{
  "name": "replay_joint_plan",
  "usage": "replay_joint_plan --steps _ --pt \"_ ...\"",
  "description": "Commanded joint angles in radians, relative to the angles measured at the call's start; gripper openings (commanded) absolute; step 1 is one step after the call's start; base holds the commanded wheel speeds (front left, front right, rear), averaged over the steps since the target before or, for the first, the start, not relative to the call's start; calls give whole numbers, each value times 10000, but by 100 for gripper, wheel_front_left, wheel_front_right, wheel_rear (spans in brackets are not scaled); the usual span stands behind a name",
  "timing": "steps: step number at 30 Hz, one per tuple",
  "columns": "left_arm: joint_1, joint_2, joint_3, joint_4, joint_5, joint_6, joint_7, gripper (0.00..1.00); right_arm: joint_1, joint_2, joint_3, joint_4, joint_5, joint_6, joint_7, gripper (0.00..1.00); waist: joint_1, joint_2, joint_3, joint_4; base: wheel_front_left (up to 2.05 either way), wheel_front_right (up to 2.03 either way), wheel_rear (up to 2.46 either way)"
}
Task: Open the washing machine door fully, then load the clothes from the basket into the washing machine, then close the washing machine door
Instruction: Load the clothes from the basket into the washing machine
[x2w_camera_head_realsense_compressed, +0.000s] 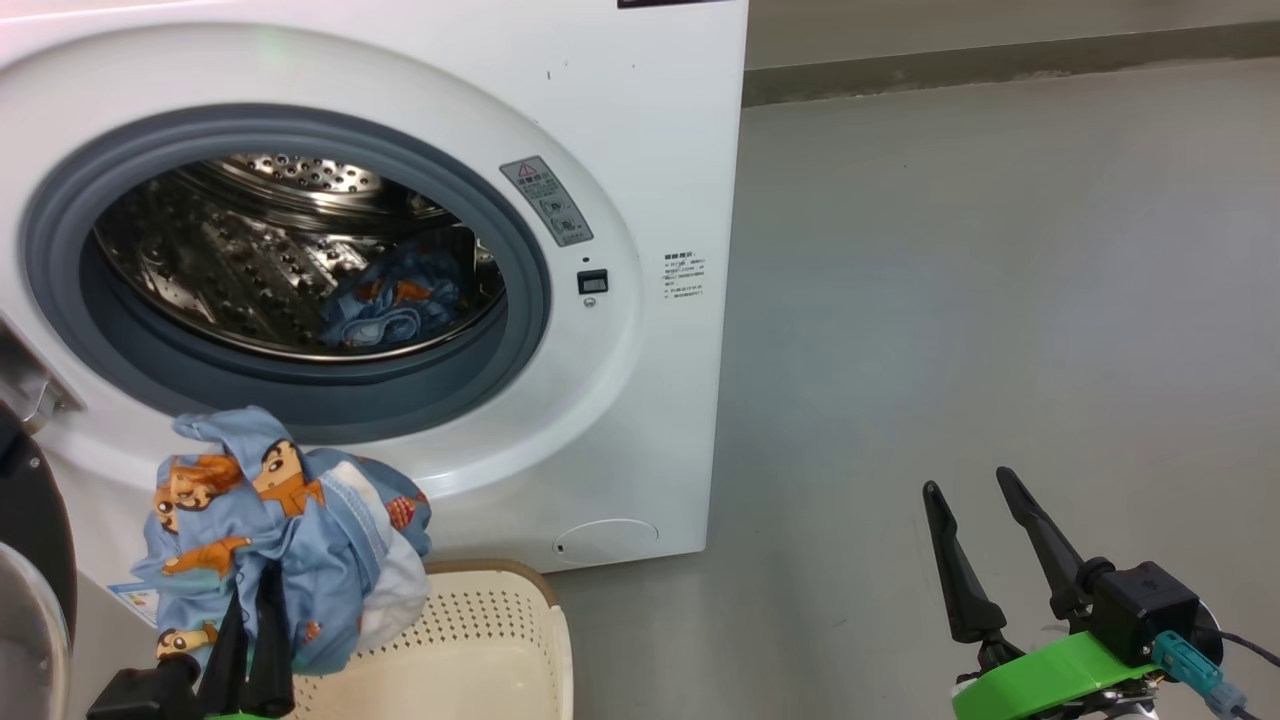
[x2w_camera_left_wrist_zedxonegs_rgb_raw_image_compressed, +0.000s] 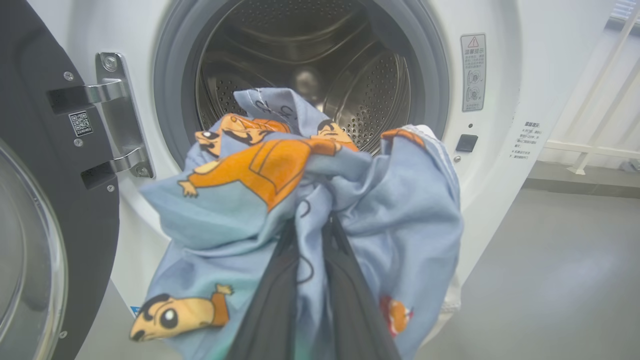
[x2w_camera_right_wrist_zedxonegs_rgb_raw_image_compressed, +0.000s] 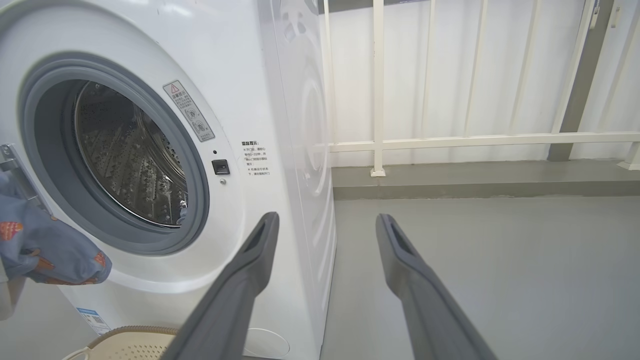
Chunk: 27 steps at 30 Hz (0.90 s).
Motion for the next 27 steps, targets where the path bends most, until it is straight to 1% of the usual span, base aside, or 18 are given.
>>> replay_joint_plan --steps 1,7,13,17,21,27 --pt "-139 99 292 -212 -128 54 -91 0 -77 4 231 -232 -51 16 -49 100 0 0 31 4 0 0 0" --pt "-179 99 313 -190 -254 13 -91 0 -84 12 234 -252 -33 16 -49 100 0 0 202 -17 0 0 0" --pt "-594 99 231 -176 -381 21 -91 0 -241 19 274 -315 -19 16 -49 100 0 0 720 -102 0 0 0" --pt "-1240 99 186 -59 -495 -55 -91 0 -364 22 298 -355 -16 16 -49 100 0 0 1202 -216 0 0 0" --pt "-2078 99 218 82 -353 -147 -91 0 -582 25 400 -436 -27 16 -49 100 0 0 1844 -383 0 0 0" --pt "-3464 157 530 380 -226 -274 -91 0 -987 29 549 -557 -38 16 -49 100 0 0 2911 -659 0 0 0"
